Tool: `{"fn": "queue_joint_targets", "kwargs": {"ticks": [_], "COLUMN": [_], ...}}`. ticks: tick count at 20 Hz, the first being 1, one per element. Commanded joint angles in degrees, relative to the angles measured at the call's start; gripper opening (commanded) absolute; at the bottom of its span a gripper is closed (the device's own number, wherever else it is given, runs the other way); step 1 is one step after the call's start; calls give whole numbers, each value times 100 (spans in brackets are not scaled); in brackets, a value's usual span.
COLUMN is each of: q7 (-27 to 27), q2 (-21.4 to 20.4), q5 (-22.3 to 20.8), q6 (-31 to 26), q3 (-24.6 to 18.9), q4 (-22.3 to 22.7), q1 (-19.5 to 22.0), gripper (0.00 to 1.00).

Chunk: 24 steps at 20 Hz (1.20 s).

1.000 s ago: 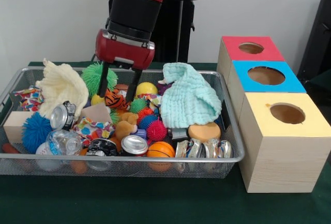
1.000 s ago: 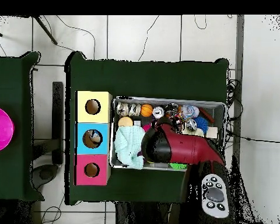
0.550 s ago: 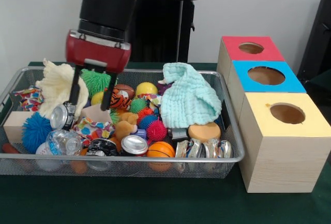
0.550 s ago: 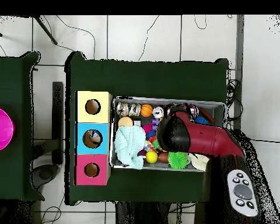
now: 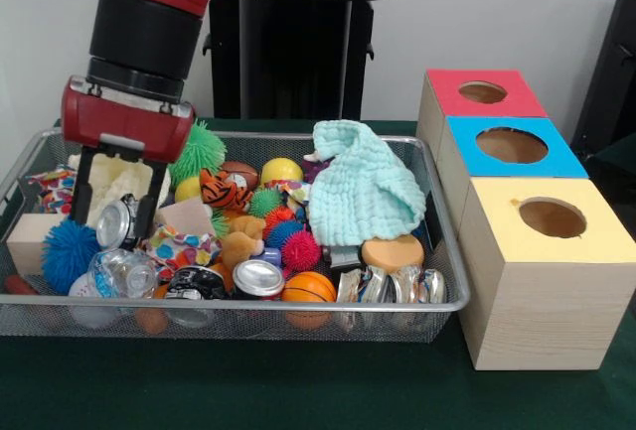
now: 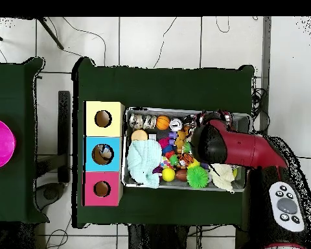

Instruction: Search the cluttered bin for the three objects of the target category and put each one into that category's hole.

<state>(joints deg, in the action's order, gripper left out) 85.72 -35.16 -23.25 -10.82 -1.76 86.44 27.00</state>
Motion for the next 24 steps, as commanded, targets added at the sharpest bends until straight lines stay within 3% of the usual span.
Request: {"fn": "queue_joint_targets", "kwargs": {"ticks": [1,7,24], "q7": [-383,1,-529], "q2": [530,606,722], "q5": [-663,-854,-1514], "q6": [-158,1,-126], "q3": [-599,-341,-876], "q4": [-185,-305,-352], "q1": [-27,-295,220], "gripper": [100,100,100]}}
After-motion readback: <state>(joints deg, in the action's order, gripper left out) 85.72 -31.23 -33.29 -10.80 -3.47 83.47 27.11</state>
